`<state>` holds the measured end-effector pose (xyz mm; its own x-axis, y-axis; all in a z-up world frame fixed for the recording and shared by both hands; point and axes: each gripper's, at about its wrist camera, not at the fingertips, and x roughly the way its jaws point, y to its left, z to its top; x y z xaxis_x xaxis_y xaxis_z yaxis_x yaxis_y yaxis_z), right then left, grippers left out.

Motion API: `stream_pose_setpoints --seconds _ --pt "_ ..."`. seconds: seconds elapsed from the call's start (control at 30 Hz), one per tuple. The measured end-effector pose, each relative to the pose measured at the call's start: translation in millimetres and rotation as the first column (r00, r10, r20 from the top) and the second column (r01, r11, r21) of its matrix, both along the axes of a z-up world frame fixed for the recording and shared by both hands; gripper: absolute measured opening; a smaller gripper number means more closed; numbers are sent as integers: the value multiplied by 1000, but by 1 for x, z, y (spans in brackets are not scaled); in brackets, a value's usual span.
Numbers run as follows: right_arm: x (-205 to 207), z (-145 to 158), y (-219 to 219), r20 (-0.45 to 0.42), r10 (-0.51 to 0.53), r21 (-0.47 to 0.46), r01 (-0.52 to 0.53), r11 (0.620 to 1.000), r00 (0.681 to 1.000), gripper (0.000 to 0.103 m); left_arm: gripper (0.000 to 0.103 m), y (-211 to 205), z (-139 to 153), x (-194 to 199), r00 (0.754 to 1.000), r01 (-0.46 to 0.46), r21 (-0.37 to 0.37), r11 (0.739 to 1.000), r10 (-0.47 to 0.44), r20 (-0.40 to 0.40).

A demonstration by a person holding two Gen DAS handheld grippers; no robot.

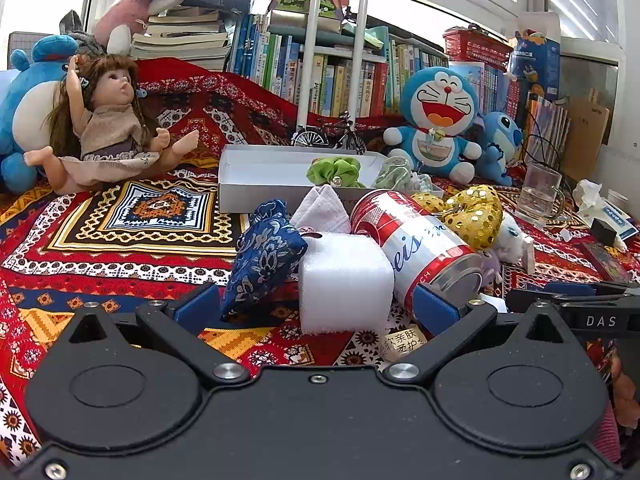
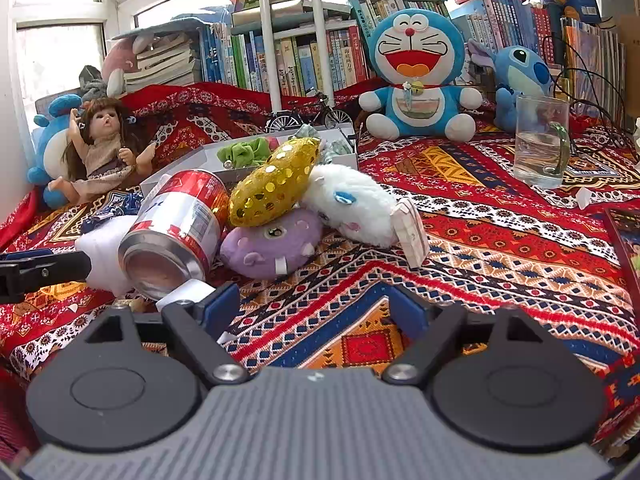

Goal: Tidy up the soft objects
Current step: 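Withdraw both tools from the tray back toward the remaining items, then lower the left tool to the white foam block while the right tool approaches the purple plush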

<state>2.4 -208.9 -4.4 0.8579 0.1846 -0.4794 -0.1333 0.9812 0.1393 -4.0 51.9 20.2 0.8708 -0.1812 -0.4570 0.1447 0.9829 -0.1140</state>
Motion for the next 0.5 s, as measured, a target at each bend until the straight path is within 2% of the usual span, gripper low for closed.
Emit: stream_pose_setpoints --seconds 0.2,0.3,0.33,0.47,0.5 --pt "0 0 4 3 14 -21 -13 1000 1000 83 101 2 -1 0 1000 -2 -5 1000 2 -4" --pt "1 1 6 4 12 -26 -11 1000 1000 81 97 2 -1 1 1000 6 -10 1000 -6 -11" --pt "2 1 7 4 9 -29 -9 1000 1000 79 95 2 -2 1 1000 6 -12 1000 -6 -12" --pt "9 6 8 15 -5 -36 5 999 1000 70 72 0 -1 3 1000 18 -22 1000 -18 -22" --pt "12 7 9 19 -5 -35 6 999 1000 68 70 0 -1 3 999 22 -28 999 -23 -25"
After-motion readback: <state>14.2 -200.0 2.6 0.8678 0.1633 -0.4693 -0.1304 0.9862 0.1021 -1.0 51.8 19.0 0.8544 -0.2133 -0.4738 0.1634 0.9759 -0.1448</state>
